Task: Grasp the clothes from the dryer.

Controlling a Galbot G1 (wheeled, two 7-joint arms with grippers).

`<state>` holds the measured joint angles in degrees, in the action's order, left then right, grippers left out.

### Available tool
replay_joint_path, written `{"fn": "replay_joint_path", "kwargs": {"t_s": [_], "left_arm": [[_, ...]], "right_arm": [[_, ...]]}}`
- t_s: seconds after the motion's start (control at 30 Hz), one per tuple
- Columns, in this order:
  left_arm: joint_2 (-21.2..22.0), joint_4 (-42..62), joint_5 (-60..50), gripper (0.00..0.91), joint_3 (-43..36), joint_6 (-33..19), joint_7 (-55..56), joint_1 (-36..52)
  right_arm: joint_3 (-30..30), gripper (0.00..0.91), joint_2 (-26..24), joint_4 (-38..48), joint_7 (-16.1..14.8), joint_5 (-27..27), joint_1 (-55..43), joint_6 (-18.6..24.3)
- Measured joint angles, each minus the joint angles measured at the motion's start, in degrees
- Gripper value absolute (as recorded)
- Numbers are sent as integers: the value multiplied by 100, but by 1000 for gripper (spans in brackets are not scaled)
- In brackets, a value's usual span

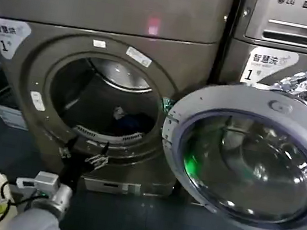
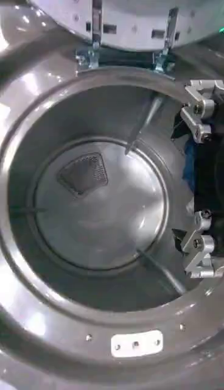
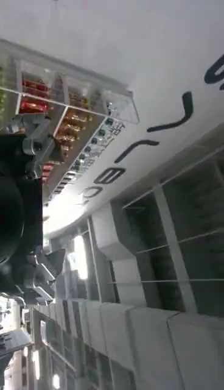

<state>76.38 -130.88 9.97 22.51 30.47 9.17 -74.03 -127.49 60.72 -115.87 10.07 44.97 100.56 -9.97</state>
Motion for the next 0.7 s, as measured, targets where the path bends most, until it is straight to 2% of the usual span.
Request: {"fn": "replay_joint_path", "kwargs": {"t_s": [0.33, 0.7], "left_arm": [[28, 725, 29, 907, -228, -298, 42, 751], [277, 3163, -380, 907, -516, -706, -174, 2647]], "right_arm": [[-47, 907, -51, -72, 114, -133, 0, -289], [22, 907, -16, -109, 141, -150, -39, -351]]}}
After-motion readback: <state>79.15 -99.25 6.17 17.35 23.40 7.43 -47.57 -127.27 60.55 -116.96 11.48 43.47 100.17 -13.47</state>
